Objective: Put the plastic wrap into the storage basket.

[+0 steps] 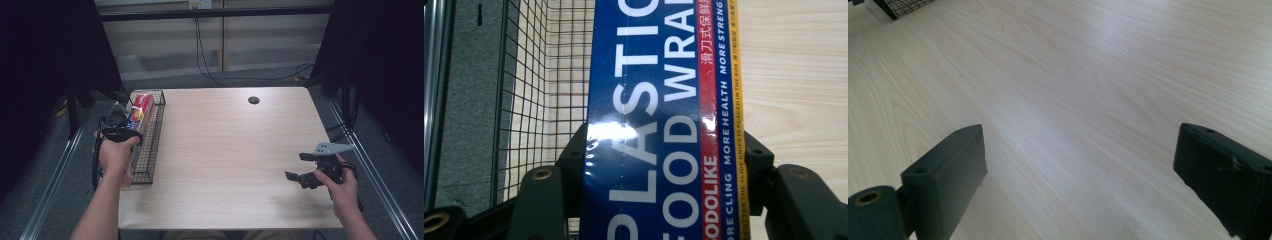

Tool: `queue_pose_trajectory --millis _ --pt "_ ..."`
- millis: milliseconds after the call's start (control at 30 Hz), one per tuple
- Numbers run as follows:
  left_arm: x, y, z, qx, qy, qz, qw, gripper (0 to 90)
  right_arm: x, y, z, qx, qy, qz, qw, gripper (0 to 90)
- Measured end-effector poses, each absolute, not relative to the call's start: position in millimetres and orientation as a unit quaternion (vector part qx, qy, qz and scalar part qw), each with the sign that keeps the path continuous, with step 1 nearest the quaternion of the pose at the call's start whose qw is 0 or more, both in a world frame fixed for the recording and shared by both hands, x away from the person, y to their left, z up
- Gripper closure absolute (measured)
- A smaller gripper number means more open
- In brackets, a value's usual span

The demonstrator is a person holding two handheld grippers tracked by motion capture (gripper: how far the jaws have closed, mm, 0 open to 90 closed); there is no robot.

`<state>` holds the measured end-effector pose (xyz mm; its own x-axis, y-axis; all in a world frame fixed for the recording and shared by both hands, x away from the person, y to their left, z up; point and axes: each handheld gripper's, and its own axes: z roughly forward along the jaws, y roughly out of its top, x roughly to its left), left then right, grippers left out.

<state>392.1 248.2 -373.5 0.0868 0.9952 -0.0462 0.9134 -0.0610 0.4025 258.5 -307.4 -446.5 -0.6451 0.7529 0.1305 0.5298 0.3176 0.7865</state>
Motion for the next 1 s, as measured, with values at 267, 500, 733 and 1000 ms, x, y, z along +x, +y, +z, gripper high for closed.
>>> queue_pose_trajectory --millis 267,500,733,1000 --pt "391.5 246.1 -380.0 0.717 0.668 0.123 0.155 41.9 258.3 -307.6 -446.2 0.400 0.800 0.427 0.133 6.3" --pt "391.9 243.9 -383.3 0.717 0.669 0.122 0.154 41.9 258.7 -307.2 -446.0 0.397 0.801 0.428 0.133 6.3" --pt "393.8 241.4 -384.7 0.717 0.671 0.118 0.150 41.8 259.0 -306.8 -446.3 0.397 0.802 0.427 0.131 6.3" --pt "396.0 240.6 -389.0 0.714 0.675 0.115 0.146 41.7 259.0 -307.5 -446.4 0.398 0.801 0.427 0.132 6.3"
